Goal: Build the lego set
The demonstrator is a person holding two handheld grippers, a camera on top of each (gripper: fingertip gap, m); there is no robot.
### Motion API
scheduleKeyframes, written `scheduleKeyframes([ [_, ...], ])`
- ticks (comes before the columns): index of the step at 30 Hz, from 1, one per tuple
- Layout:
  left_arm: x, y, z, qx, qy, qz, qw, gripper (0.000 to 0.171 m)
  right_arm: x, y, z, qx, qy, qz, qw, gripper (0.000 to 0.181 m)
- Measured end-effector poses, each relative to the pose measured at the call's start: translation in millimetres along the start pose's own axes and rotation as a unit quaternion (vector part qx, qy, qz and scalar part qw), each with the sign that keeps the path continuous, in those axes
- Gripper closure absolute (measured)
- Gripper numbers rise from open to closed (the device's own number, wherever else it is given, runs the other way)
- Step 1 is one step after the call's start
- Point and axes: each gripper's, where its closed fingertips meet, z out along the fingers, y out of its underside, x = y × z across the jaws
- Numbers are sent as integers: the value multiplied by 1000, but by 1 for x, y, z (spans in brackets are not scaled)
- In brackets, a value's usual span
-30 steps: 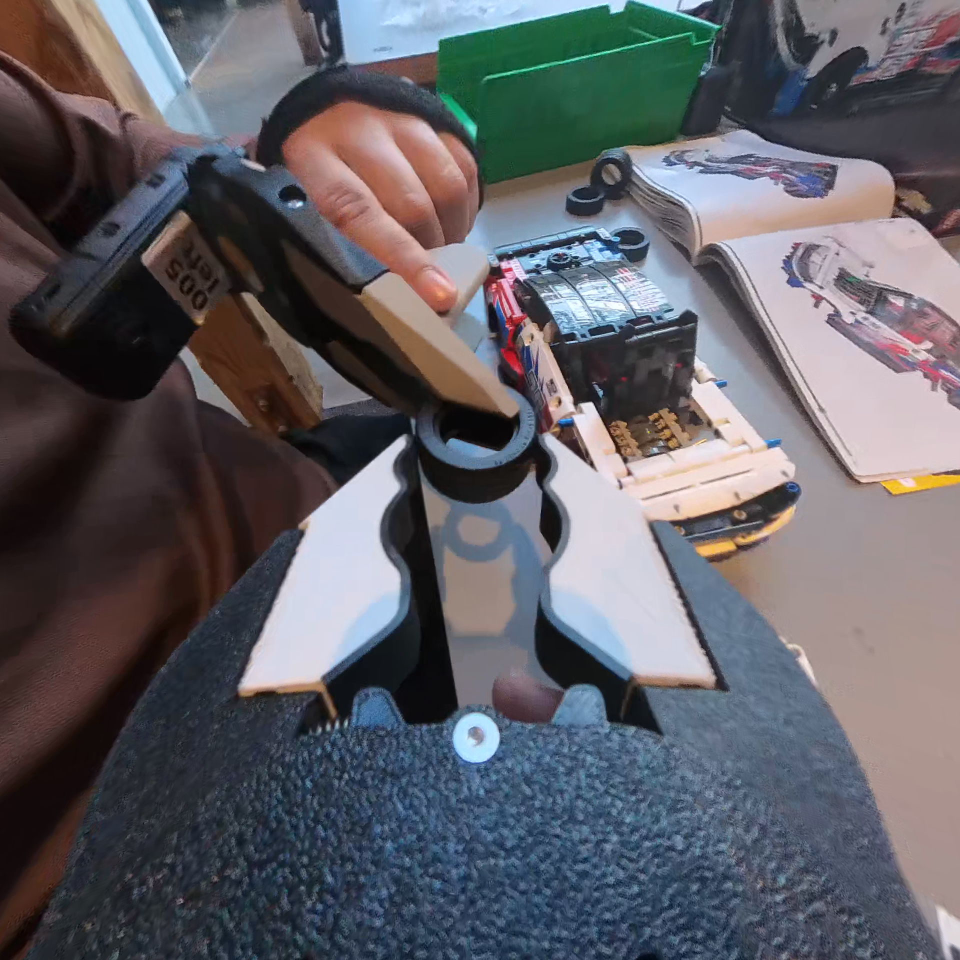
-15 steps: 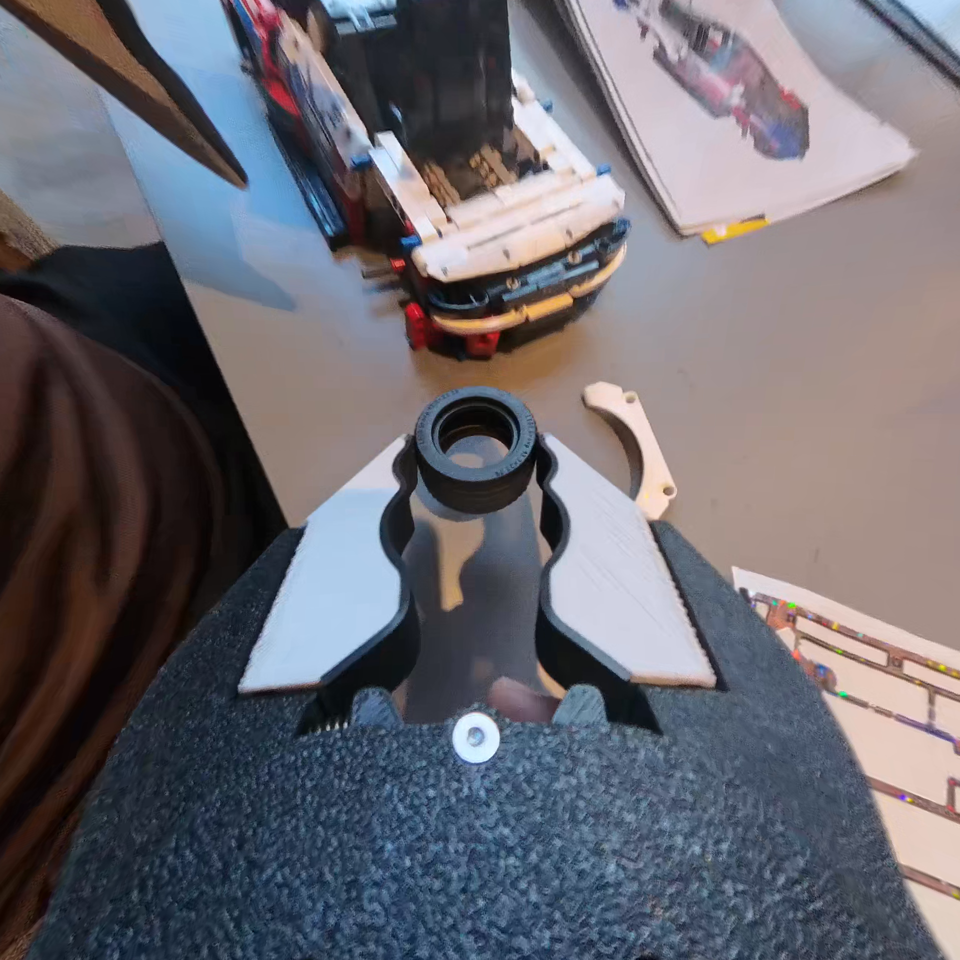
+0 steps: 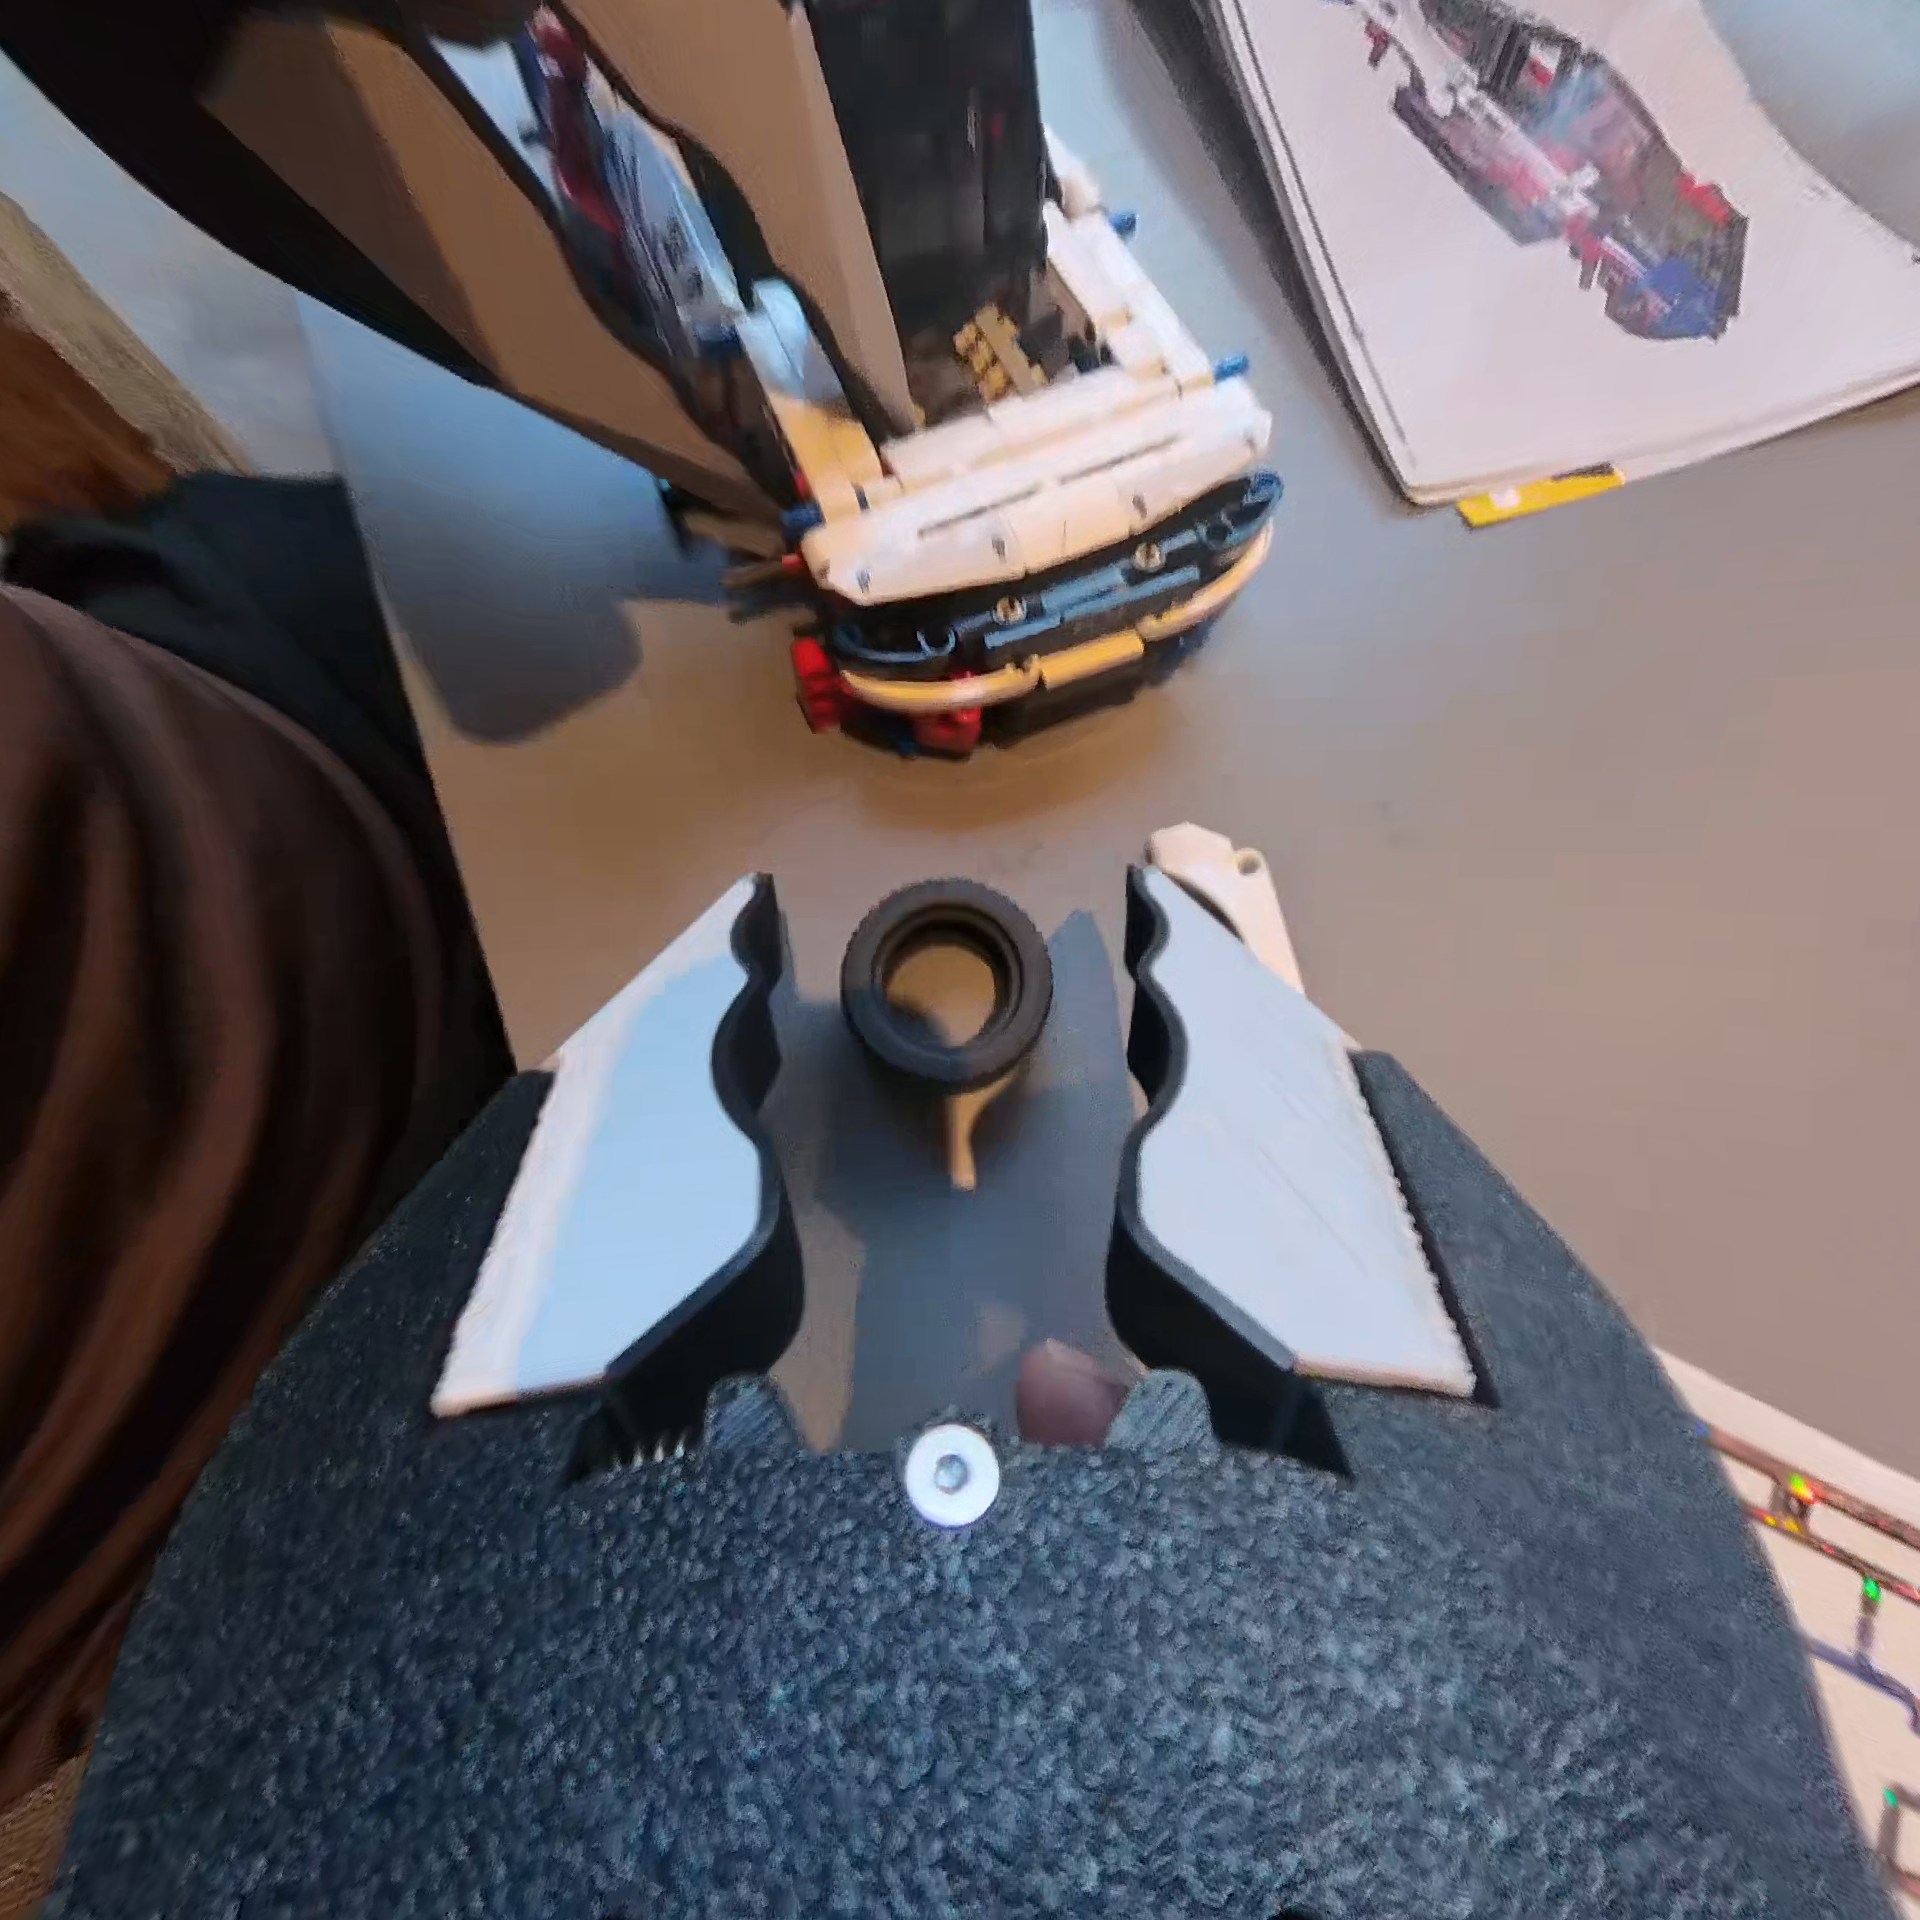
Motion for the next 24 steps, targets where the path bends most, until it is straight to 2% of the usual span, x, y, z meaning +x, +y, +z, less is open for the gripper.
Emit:
scheduleKeyframes([
  [3, 0, -2, -1, 12, 18, -23, 1000, 151, 2, -11, 1, 7, -26, 11, 1000, 113],
  [7, 1, -11, -9, 44, 32, -51, 997, 155, 6, -12, 15, -20, -50, 23, 998, 113],
  [11, 1, -10, -6, 32, 19, -28, 999, 155, 6, -11, 29, -66, -74, 30, 995, 112],
  [12, 1, -8, -4, 19, 14, -20, 1000, 152, 5, -10, 32, -78, -78, 28, 994, 112],
  [13, 4, -3, 0, 1, 14, -8, 1000, 139, 5, -9, 35, -88, -79, 26, 993, 112],
  [14, 4, 0, 3, -10, 8, -1, 1000, 135, 6, -9, 38, -95, -79, 23, 992, 112],
  [16, 3, -3, 3, -5, 3, 10, 1000, 138, 3, -11, 43, -96, -89, 19, 991, 112],
  [17, -1, -5, 1, 0, -8, 7, 1000, 152, 2, -12, 45, -96, -93, 20, 991, 113],
  [18, -3, -6, -2, 7, -10, 0, 1000, 157, 1, -12, 46, -97, -96, 21, 990, 114],
  [24, -4, -6, -2, 19, -9, 0, 1000, 157, -1, -15, 55, -96, -96, 19, 990, 121],
])
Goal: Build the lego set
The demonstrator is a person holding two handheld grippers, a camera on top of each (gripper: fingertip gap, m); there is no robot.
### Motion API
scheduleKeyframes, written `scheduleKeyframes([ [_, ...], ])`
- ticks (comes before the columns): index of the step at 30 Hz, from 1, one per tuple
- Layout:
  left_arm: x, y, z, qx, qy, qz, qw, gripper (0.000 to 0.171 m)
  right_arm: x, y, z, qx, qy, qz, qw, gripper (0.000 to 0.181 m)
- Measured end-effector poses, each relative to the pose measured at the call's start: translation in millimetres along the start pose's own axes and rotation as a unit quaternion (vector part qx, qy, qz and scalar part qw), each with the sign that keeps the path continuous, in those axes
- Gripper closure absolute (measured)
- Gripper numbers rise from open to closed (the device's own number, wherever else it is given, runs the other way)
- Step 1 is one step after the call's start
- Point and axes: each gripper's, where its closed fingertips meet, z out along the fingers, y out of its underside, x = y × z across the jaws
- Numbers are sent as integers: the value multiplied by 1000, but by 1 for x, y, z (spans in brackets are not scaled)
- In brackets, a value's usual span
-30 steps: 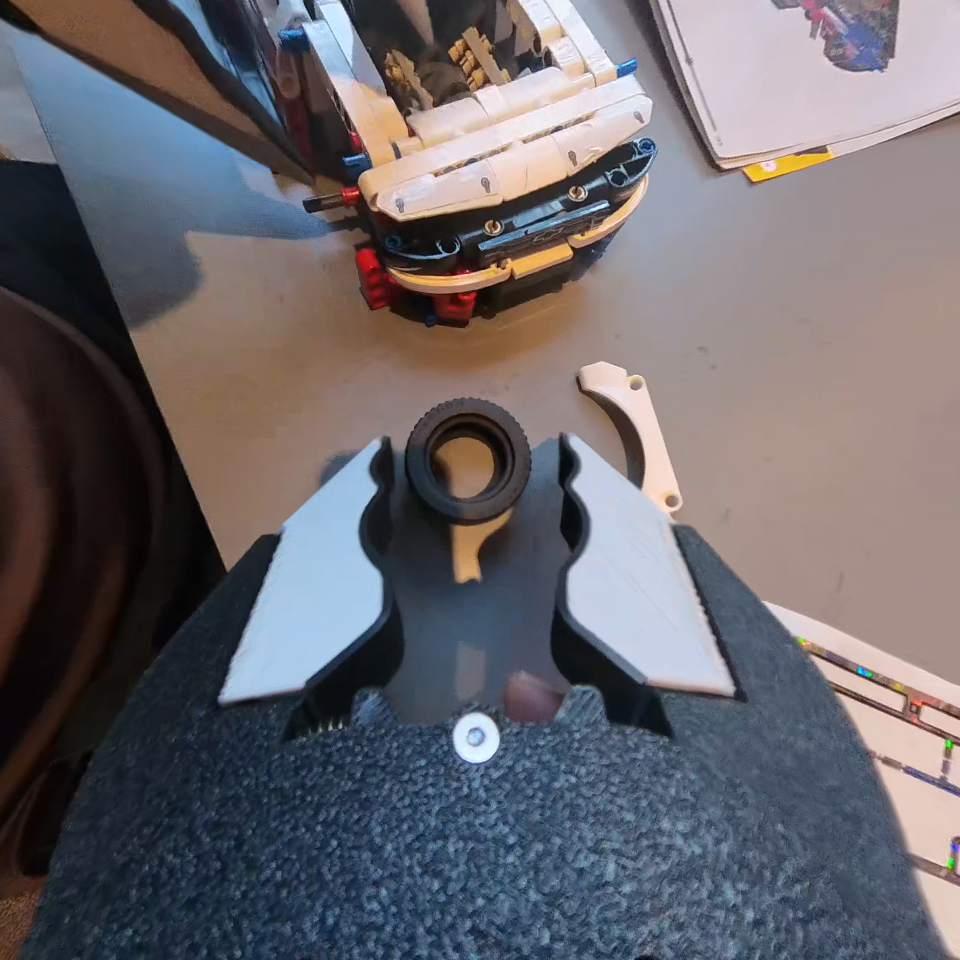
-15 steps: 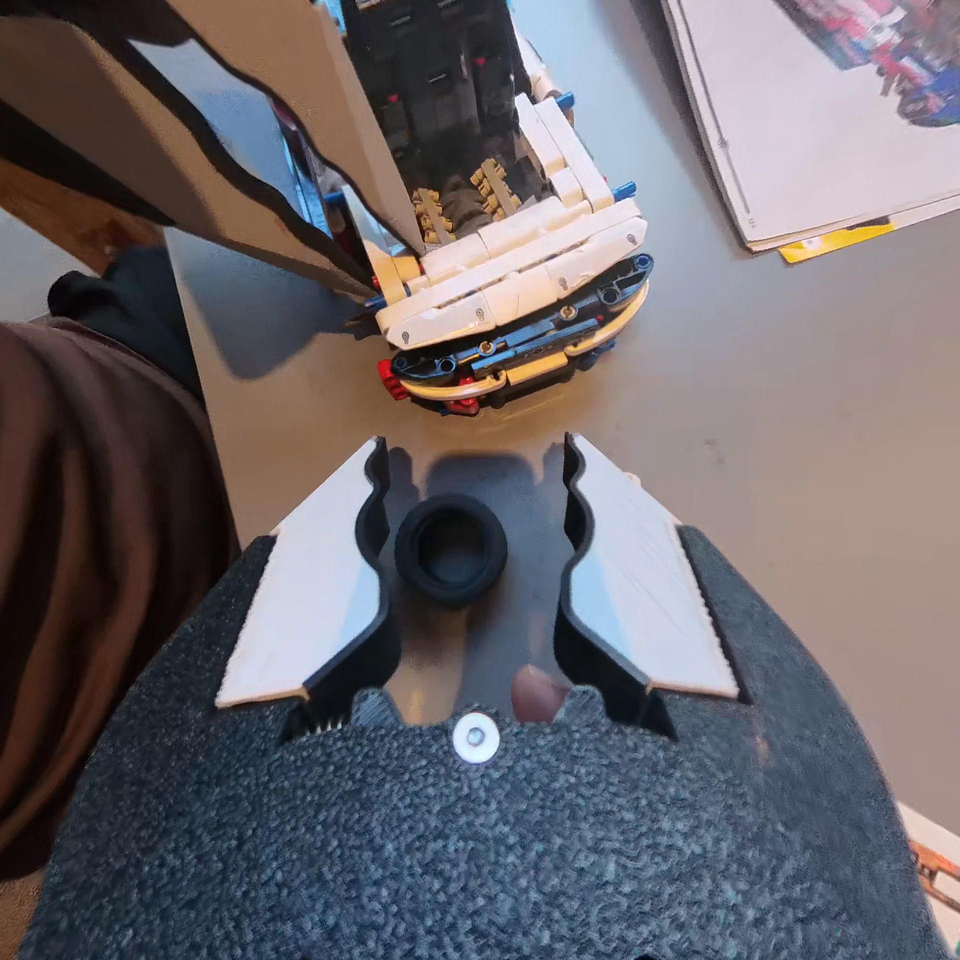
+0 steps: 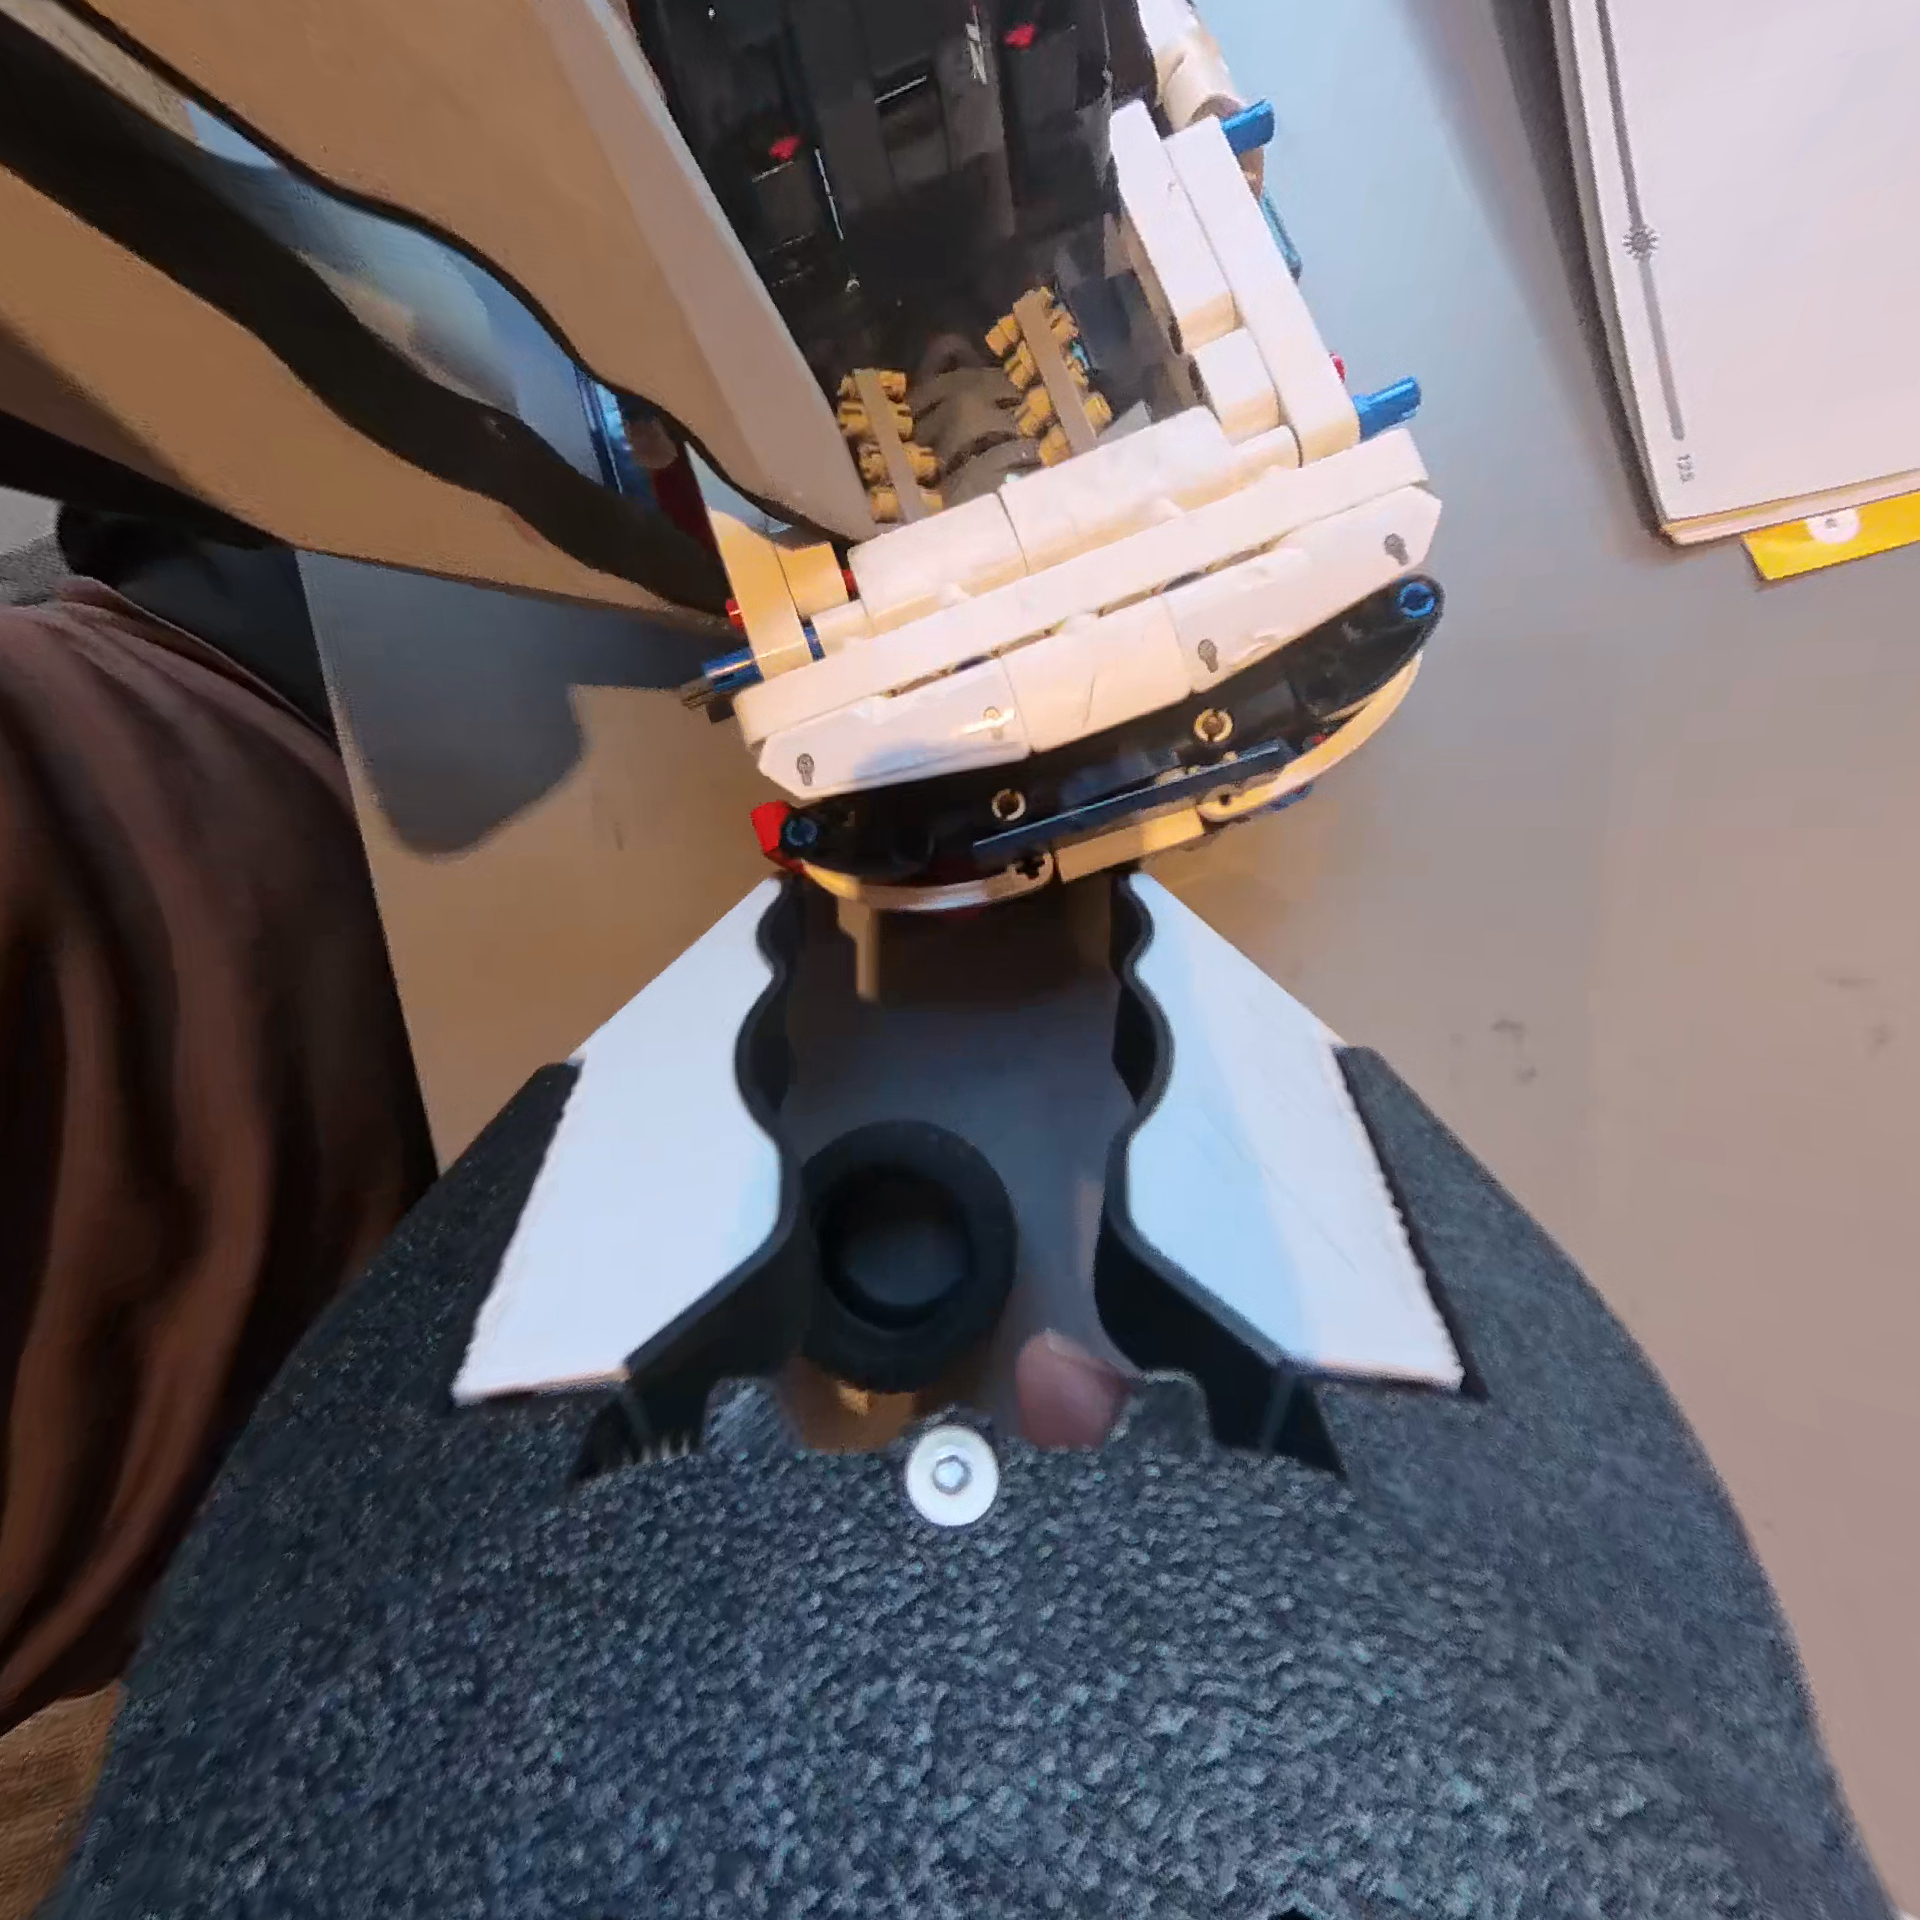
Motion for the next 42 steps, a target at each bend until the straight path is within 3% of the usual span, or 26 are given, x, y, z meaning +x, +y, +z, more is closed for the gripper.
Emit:
scheduleKeyframes([
  [6, -2, 1, -2, -10, -26, 14, 1000, 156, 3, -1, 0, 5, 13, -7, 1000, 127],
  [8, -2, 3, -16, -9, -49, 21, 999, 139, 2, 2, -2, 6, 11, -6, 1000, 143],
  [9, 0, 3, -27, 1, -56, 16, 998, 124, 3, 4, -5, 4, 16, -6, 1000, 139],
  [12, 16, 1, -73, 76, -9, -34, 996, 90, 8, 11, -18, 1, 26, -16, 1000, 98],
  [15, -23, 28, -100, 108, -32, -56, 992, 76, 24, 9, -25, 4, 46, -52, 998, 93],
  [16, -45, 42, -96, 98, -60, -45, 992, 63, 28, 7, -23, -3, 45, -65, 997, 93],
  [18, -69, 68, -71, 66, -45, -23, 997, 62, 30, 5, -15, -29, 22, -81, 996, 91],
  [20, -70, 86, -39, 23, 33, -44, 998, 61, 29, 4, -3, -59, 3, -87, 995, 88],
  [21, -60, 85, -32, 22, 105, -72, 992, 66, 29, 6, 2, -75, -1, -87, 993, 88],
  [22, -50, 77, -33, 36, 181, -98, 978, 65, 28, 6, 6, -81, -2, -93, 992, 88],
  [23, -44, 74, -34, 35, 230, -103, 967, 54, 26, 4, 7, -79, -4, -99, 992, 92],
  [24, -43, 76, -31, 21, 241, -96, 965, 57, 23, 2, 8, -77, -9, -101, 992, 96],
  [27, -33, 96, -19, -48, 243, -41, 968, 59, 22, 2, 8, -71, -10, -96, 993, 98],
  [29, -27, 91, -21, -32, 237, -26, 971, 55, 22, 2, 8, -65, -10, -91, 994, 99],
  [32, -30, 82, -18, 0, 220, -31, 975, 64, 21, 1, 8, -58, -11, -93, 994, 102],
  [36, -20, 108, 9, -97, 187, 8, 977, 29, 17, -2, 10, -49, -24, -91, 994, 106],
  [37, -20, 107, 11, -103, 181, 4, 978, 27, 17, -3, 10, -49, -24, -90, 994, 106],
  [42, -19, 104, 6, -89, 200, -14, 976, 37, 17, -5, 9, -41, -20, -89, 995, 106],
])
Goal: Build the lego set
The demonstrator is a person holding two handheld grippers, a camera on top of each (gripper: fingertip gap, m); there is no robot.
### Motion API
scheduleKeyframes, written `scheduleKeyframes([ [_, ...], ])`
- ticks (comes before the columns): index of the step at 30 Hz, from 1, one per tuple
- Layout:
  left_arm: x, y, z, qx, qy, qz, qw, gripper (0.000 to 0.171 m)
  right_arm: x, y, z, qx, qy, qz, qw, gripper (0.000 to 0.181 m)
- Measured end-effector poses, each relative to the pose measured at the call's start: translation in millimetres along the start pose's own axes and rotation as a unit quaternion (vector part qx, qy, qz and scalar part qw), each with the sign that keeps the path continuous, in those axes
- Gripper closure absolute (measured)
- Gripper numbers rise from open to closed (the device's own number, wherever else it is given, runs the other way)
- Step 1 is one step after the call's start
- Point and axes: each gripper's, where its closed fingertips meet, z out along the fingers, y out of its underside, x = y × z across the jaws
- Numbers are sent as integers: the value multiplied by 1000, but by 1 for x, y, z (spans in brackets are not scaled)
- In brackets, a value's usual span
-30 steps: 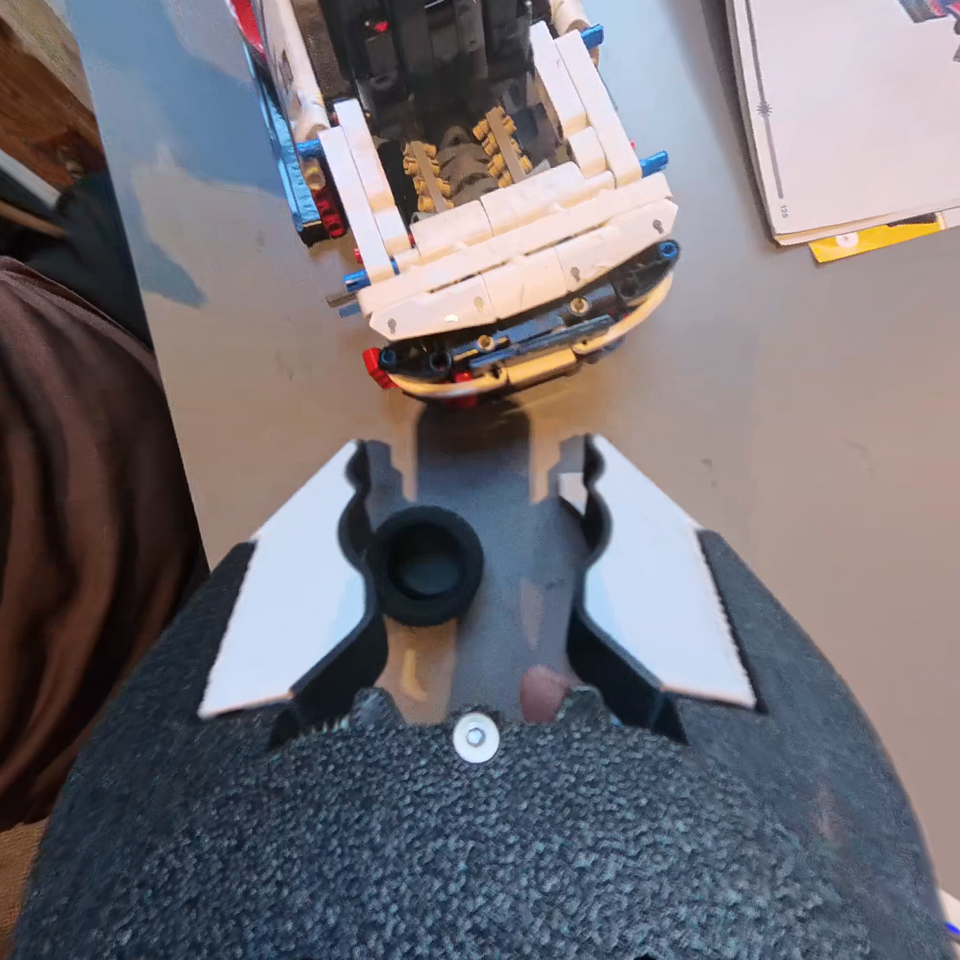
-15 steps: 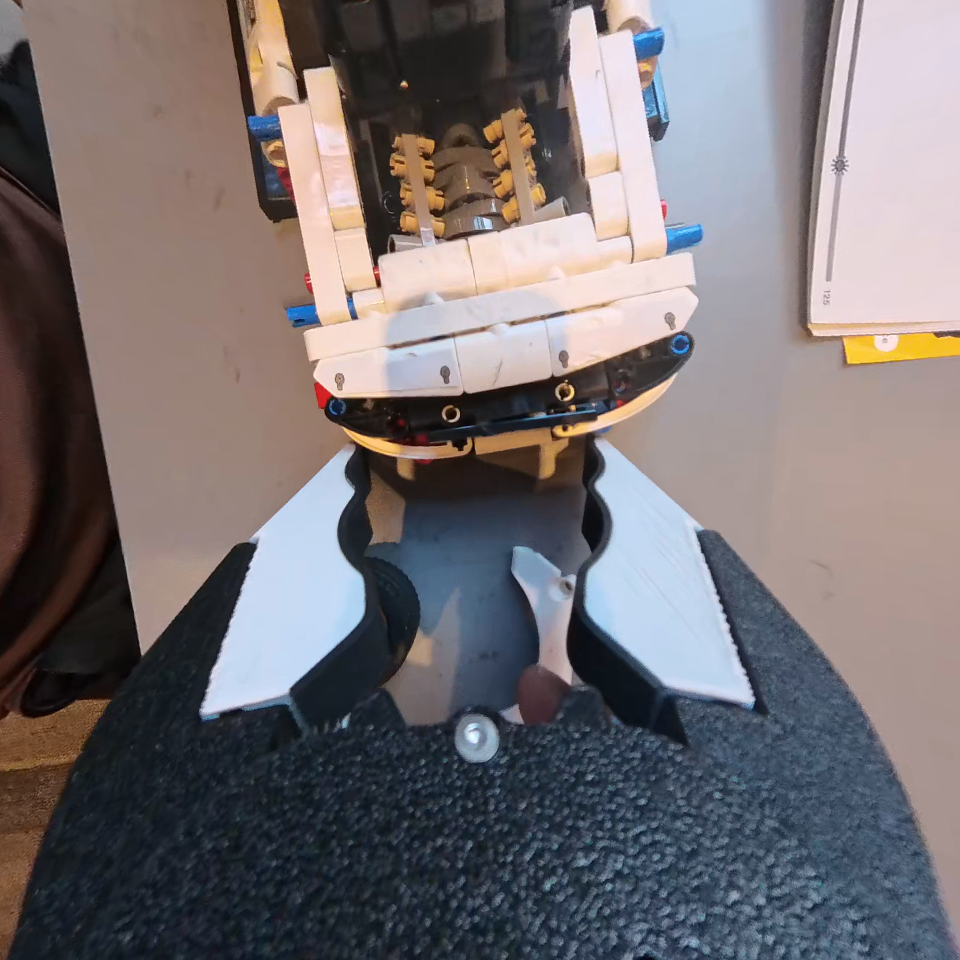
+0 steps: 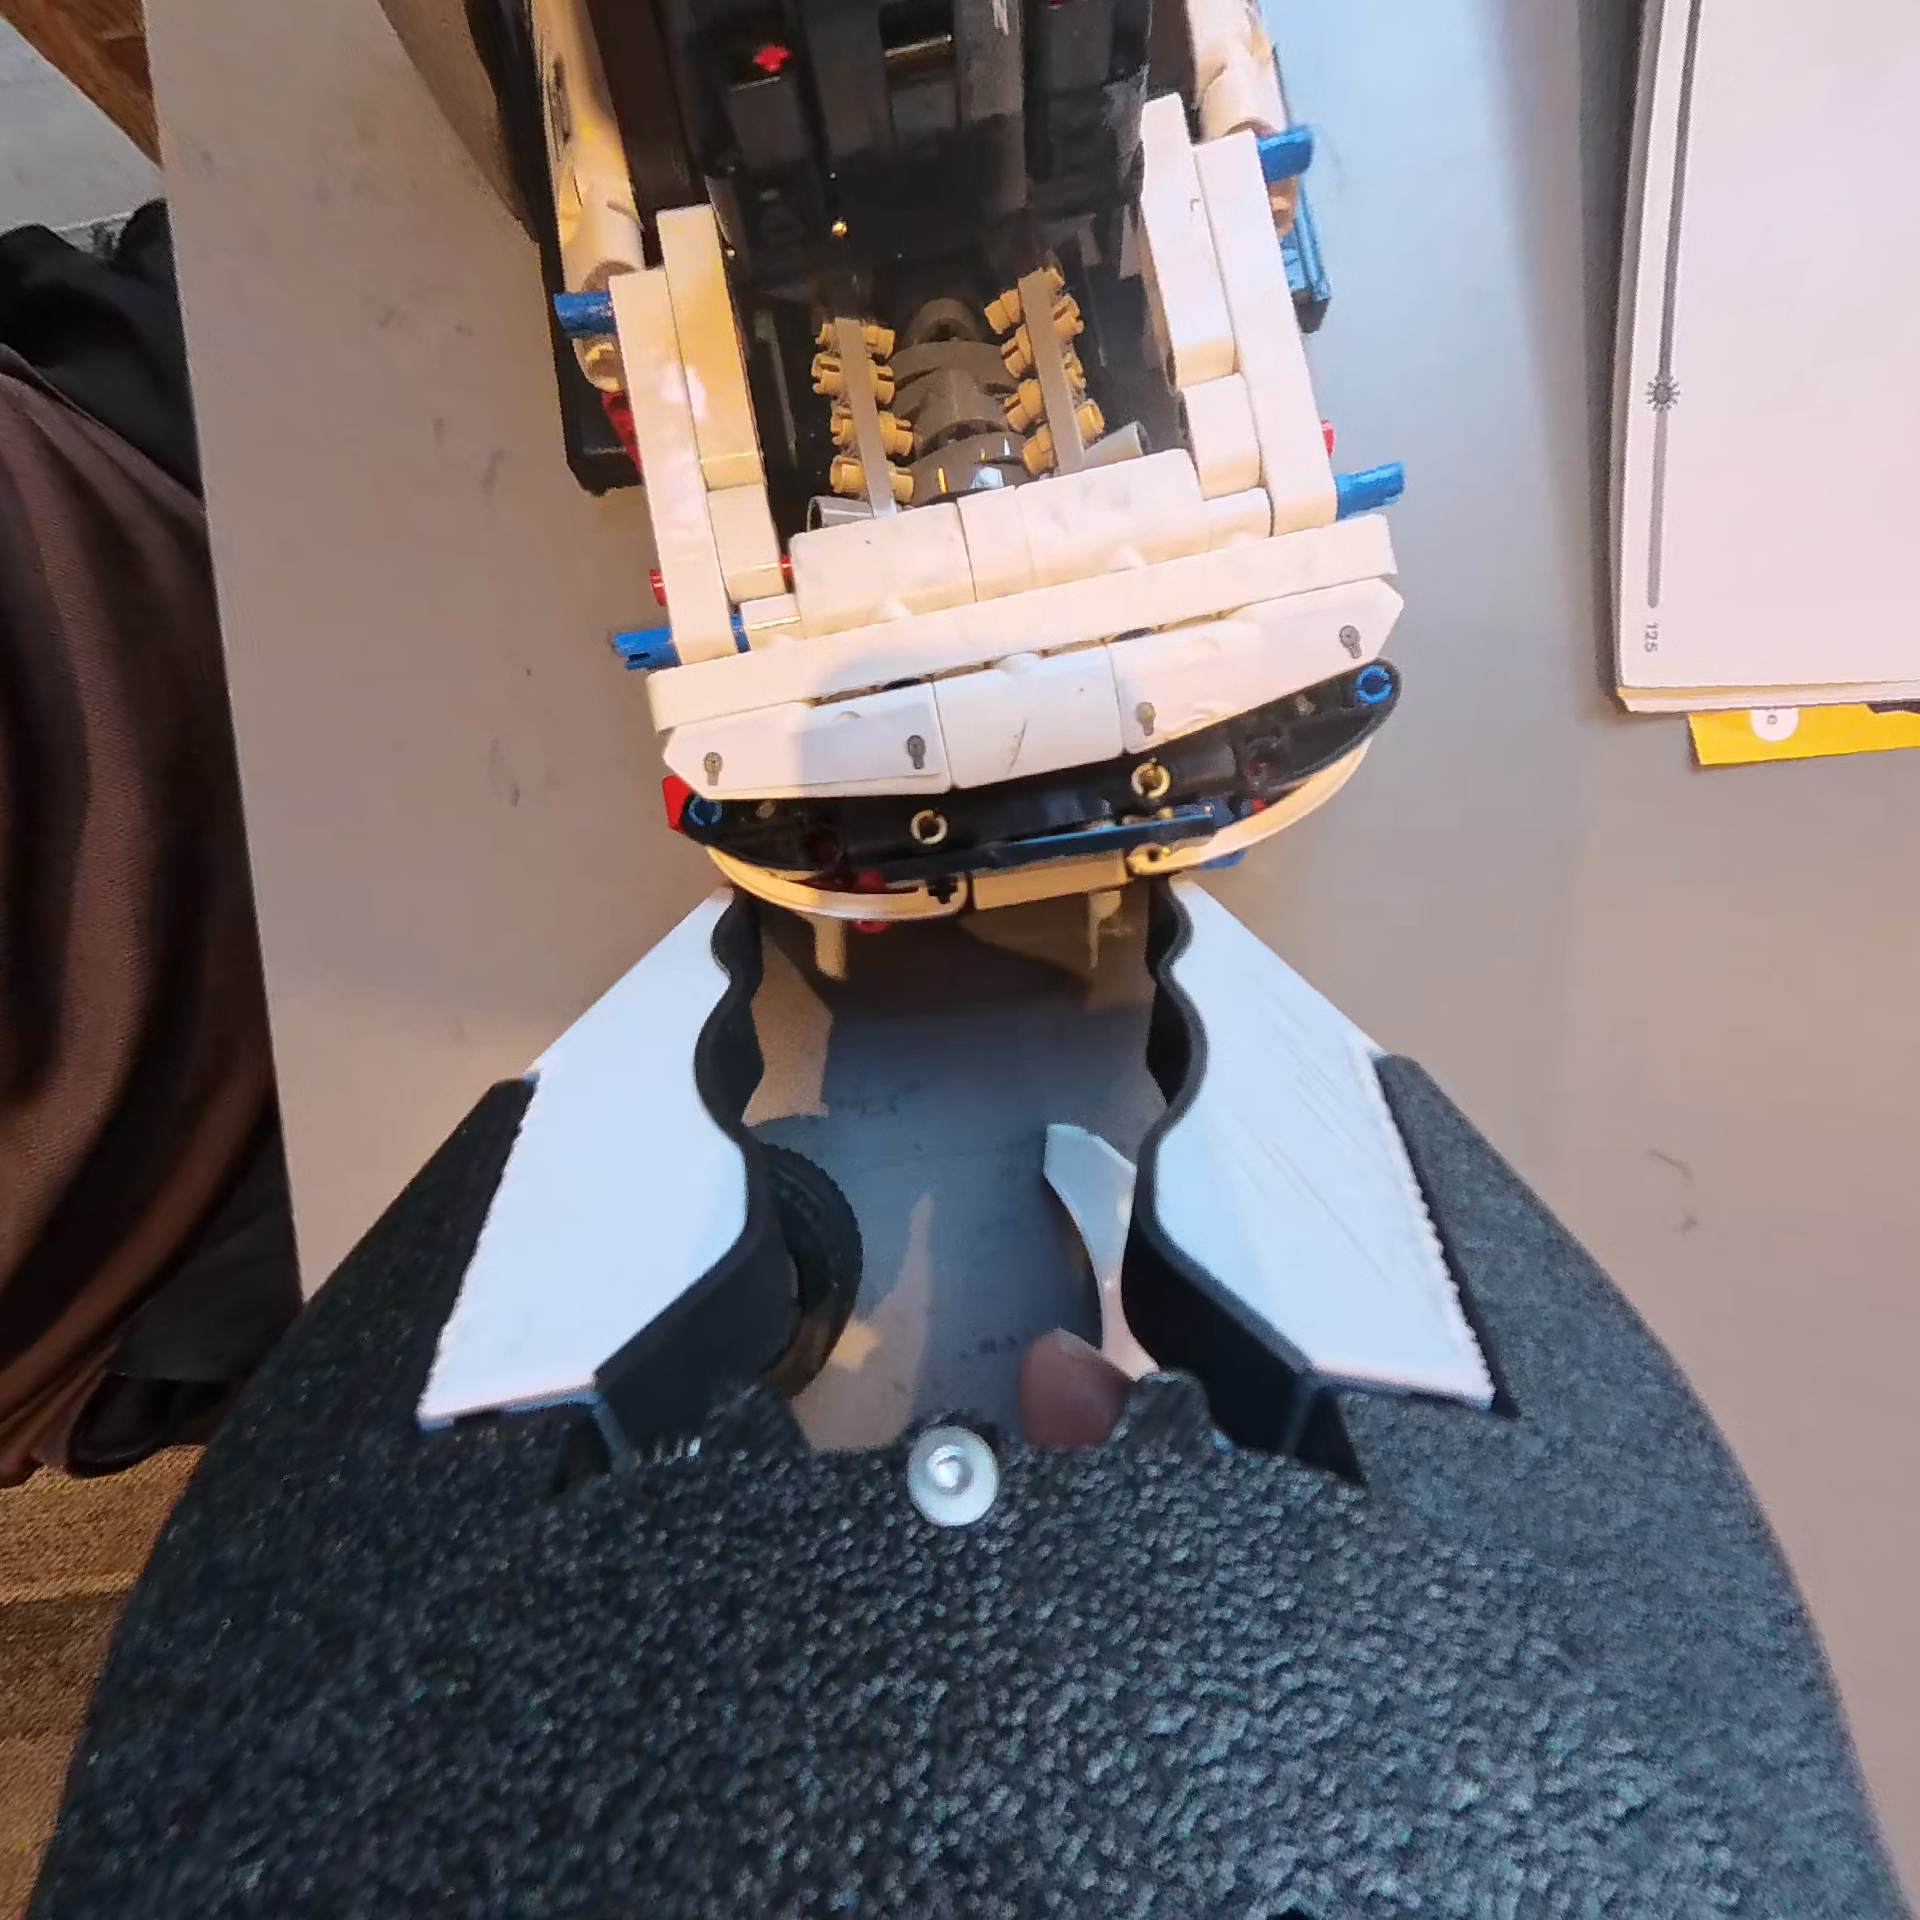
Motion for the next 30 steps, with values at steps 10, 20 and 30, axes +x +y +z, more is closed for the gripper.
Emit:
scheduleKeyframes([
  [10, 8, -7, -4, 48, 4, 3, 999, 41, -9, -2, -6, -4, 24, -4, 1000, 106],
  [20, 16, -21, -4, 52, 12, 20, 998, 46, -21, 17, -8, -36, 28, 14, 999, 98],
  [30, 16, -22, -5, 56, 13, 20, 998, 47, -19, 17, -8, -37, 14, 8, 999, 96],
])
